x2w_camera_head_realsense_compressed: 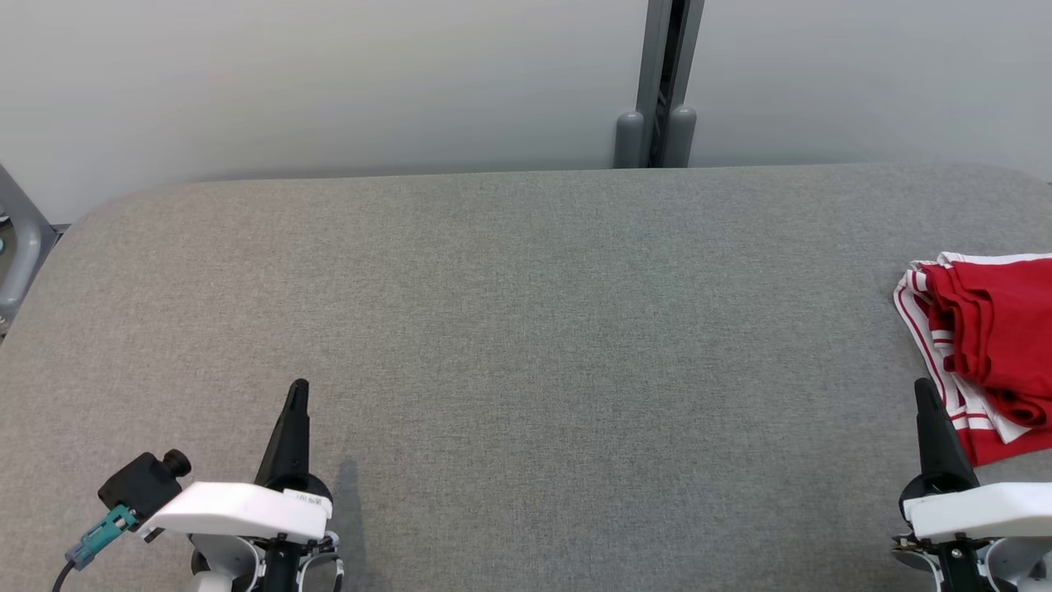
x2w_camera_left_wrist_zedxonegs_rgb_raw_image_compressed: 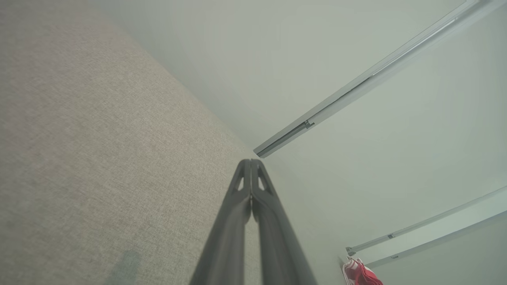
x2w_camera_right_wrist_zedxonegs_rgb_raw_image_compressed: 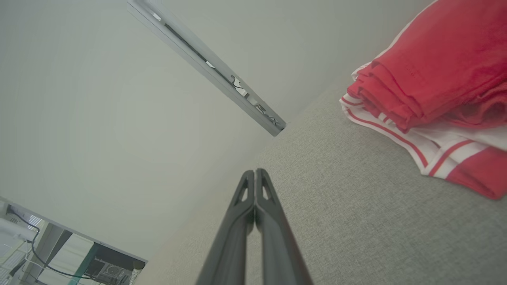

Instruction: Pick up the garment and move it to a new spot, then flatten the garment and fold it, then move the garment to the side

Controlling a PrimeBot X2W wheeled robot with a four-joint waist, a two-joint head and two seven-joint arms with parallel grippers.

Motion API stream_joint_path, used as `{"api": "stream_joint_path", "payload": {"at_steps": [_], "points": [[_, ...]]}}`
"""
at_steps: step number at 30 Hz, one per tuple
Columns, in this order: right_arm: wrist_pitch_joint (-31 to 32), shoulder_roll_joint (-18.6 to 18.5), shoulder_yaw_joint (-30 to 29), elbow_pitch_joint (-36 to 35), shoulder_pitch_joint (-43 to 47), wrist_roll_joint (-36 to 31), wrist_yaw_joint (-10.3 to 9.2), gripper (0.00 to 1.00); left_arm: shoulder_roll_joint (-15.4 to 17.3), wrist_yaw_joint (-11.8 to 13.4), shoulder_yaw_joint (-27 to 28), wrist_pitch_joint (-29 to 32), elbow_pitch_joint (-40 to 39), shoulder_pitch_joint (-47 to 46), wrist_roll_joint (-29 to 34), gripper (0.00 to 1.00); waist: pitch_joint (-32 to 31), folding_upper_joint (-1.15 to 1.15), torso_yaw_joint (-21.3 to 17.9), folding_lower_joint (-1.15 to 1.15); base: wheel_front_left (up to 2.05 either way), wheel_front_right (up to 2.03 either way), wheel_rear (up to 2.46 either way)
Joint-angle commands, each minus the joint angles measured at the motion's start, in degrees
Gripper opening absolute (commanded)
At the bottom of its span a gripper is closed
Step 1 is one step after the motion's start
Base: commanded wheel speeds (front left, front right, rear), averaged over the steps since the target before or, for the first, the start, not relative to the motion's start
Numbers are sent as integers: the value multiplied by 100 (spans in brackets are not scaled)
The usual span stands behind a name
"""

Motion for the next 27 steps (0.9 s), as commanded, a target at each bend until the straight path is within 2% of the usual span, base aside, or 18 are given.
{"api": "stream_joint_path", "payload": {"at_steps": [1,27], "points": [[40,-49,-52,-84,-31,141,0,0,39,-31,37,28,-48,-195,-116,0,-3,0,-4,0,0,0,0],[494,-65,-388,-204,121,1887,-1,0,51,-87,121,437,61,-403,-1634,0,-92,0,-135,0,0,0,0]]}}
